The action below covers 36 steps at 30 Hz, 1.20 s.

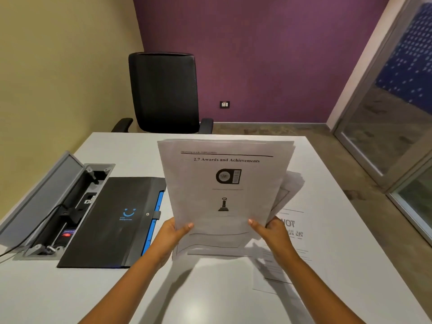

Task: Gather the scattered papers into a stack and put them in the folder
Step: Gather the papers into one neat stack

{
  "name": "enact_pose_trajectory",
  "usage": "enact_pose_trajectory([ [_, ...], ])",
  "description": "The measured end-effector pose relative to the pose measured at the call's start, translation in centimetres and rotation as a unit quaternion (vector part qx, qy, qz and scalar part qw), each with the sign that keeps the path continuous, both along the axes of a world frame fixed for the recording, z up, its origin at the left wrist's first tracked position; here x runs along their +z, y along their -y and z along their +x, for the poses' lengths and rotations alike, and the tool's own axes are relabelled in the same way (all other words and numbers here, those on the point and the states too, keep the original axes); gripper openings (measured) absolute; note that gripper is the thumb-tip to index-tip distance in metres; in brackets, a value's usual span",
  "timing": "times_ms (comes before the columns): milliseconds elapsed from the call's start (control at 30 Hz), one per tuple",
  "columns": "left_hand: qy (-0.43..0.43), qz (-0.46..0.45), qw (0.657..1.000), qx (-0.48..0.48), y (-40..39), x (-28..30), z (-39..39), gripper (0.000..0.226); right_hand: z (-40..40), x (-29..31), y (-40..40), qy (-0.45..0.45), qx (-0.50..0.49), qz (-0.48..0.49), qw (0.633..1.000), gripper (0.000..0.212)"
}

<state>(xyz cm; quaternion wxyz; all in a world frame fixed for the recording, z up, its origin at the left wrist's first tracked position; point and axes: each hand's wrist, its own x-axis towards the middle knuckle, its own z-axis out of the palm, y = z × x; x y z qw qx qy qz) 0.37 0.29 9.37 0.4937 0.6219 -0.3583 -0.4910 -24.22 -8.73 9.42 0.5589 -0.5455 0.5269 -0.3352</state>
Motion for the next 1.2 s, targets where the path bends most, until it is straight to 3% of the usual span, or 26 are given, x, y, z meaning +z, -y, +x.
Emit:
enact_pose_trajectory([
  [67,-0.006,-0.010,1.000,0.024,0.2,-0.1,-0.8,0.036,0.3,-0.4,-0.3,-0.014,-0.039,0.025,0.999,0.045],
  [100,-0.012,-0.011,0.999,0.035,0.3,-0.1,-1.2,0.035,0.4,-0.7,-0.4,-0.002,-0.059,0.036,0.998,0.046],
  [200,-0.016,-0.019,0.999,0.022,0.3,0.1,-1.6,0.028,0.5,-0.4,-0.8,0.037,-0.079,0.058,0.995,0.035],
  [267,-0.026,-0.031,0.999,-0.008,0.2,0.7,-1.6,0.030,0.4,0.0,-0.9,0.027,-0.056,0.042,0.997,0.040],
  [433,-0.032,-0.034,0.999,-0.016,0.2,2.0,-1.2,0.037,0.5,1.8,-1.2,0.053,0.020,-0.008,0.998,0.029],
  [833,-0.017,-0.084,0.996,0.035,0.1,4.6,-2.8,0.022,0.8,2.7,-1.1,0.100,-0.024,-0.028,0.994,0.022],
  [1200,0.007,0.073,0.996,0.057,-0.4,-2.4,-5.1,0.028,0.6,-5.4,-3.9,-0.032,0.008,0.056,0.998,0.022],
])
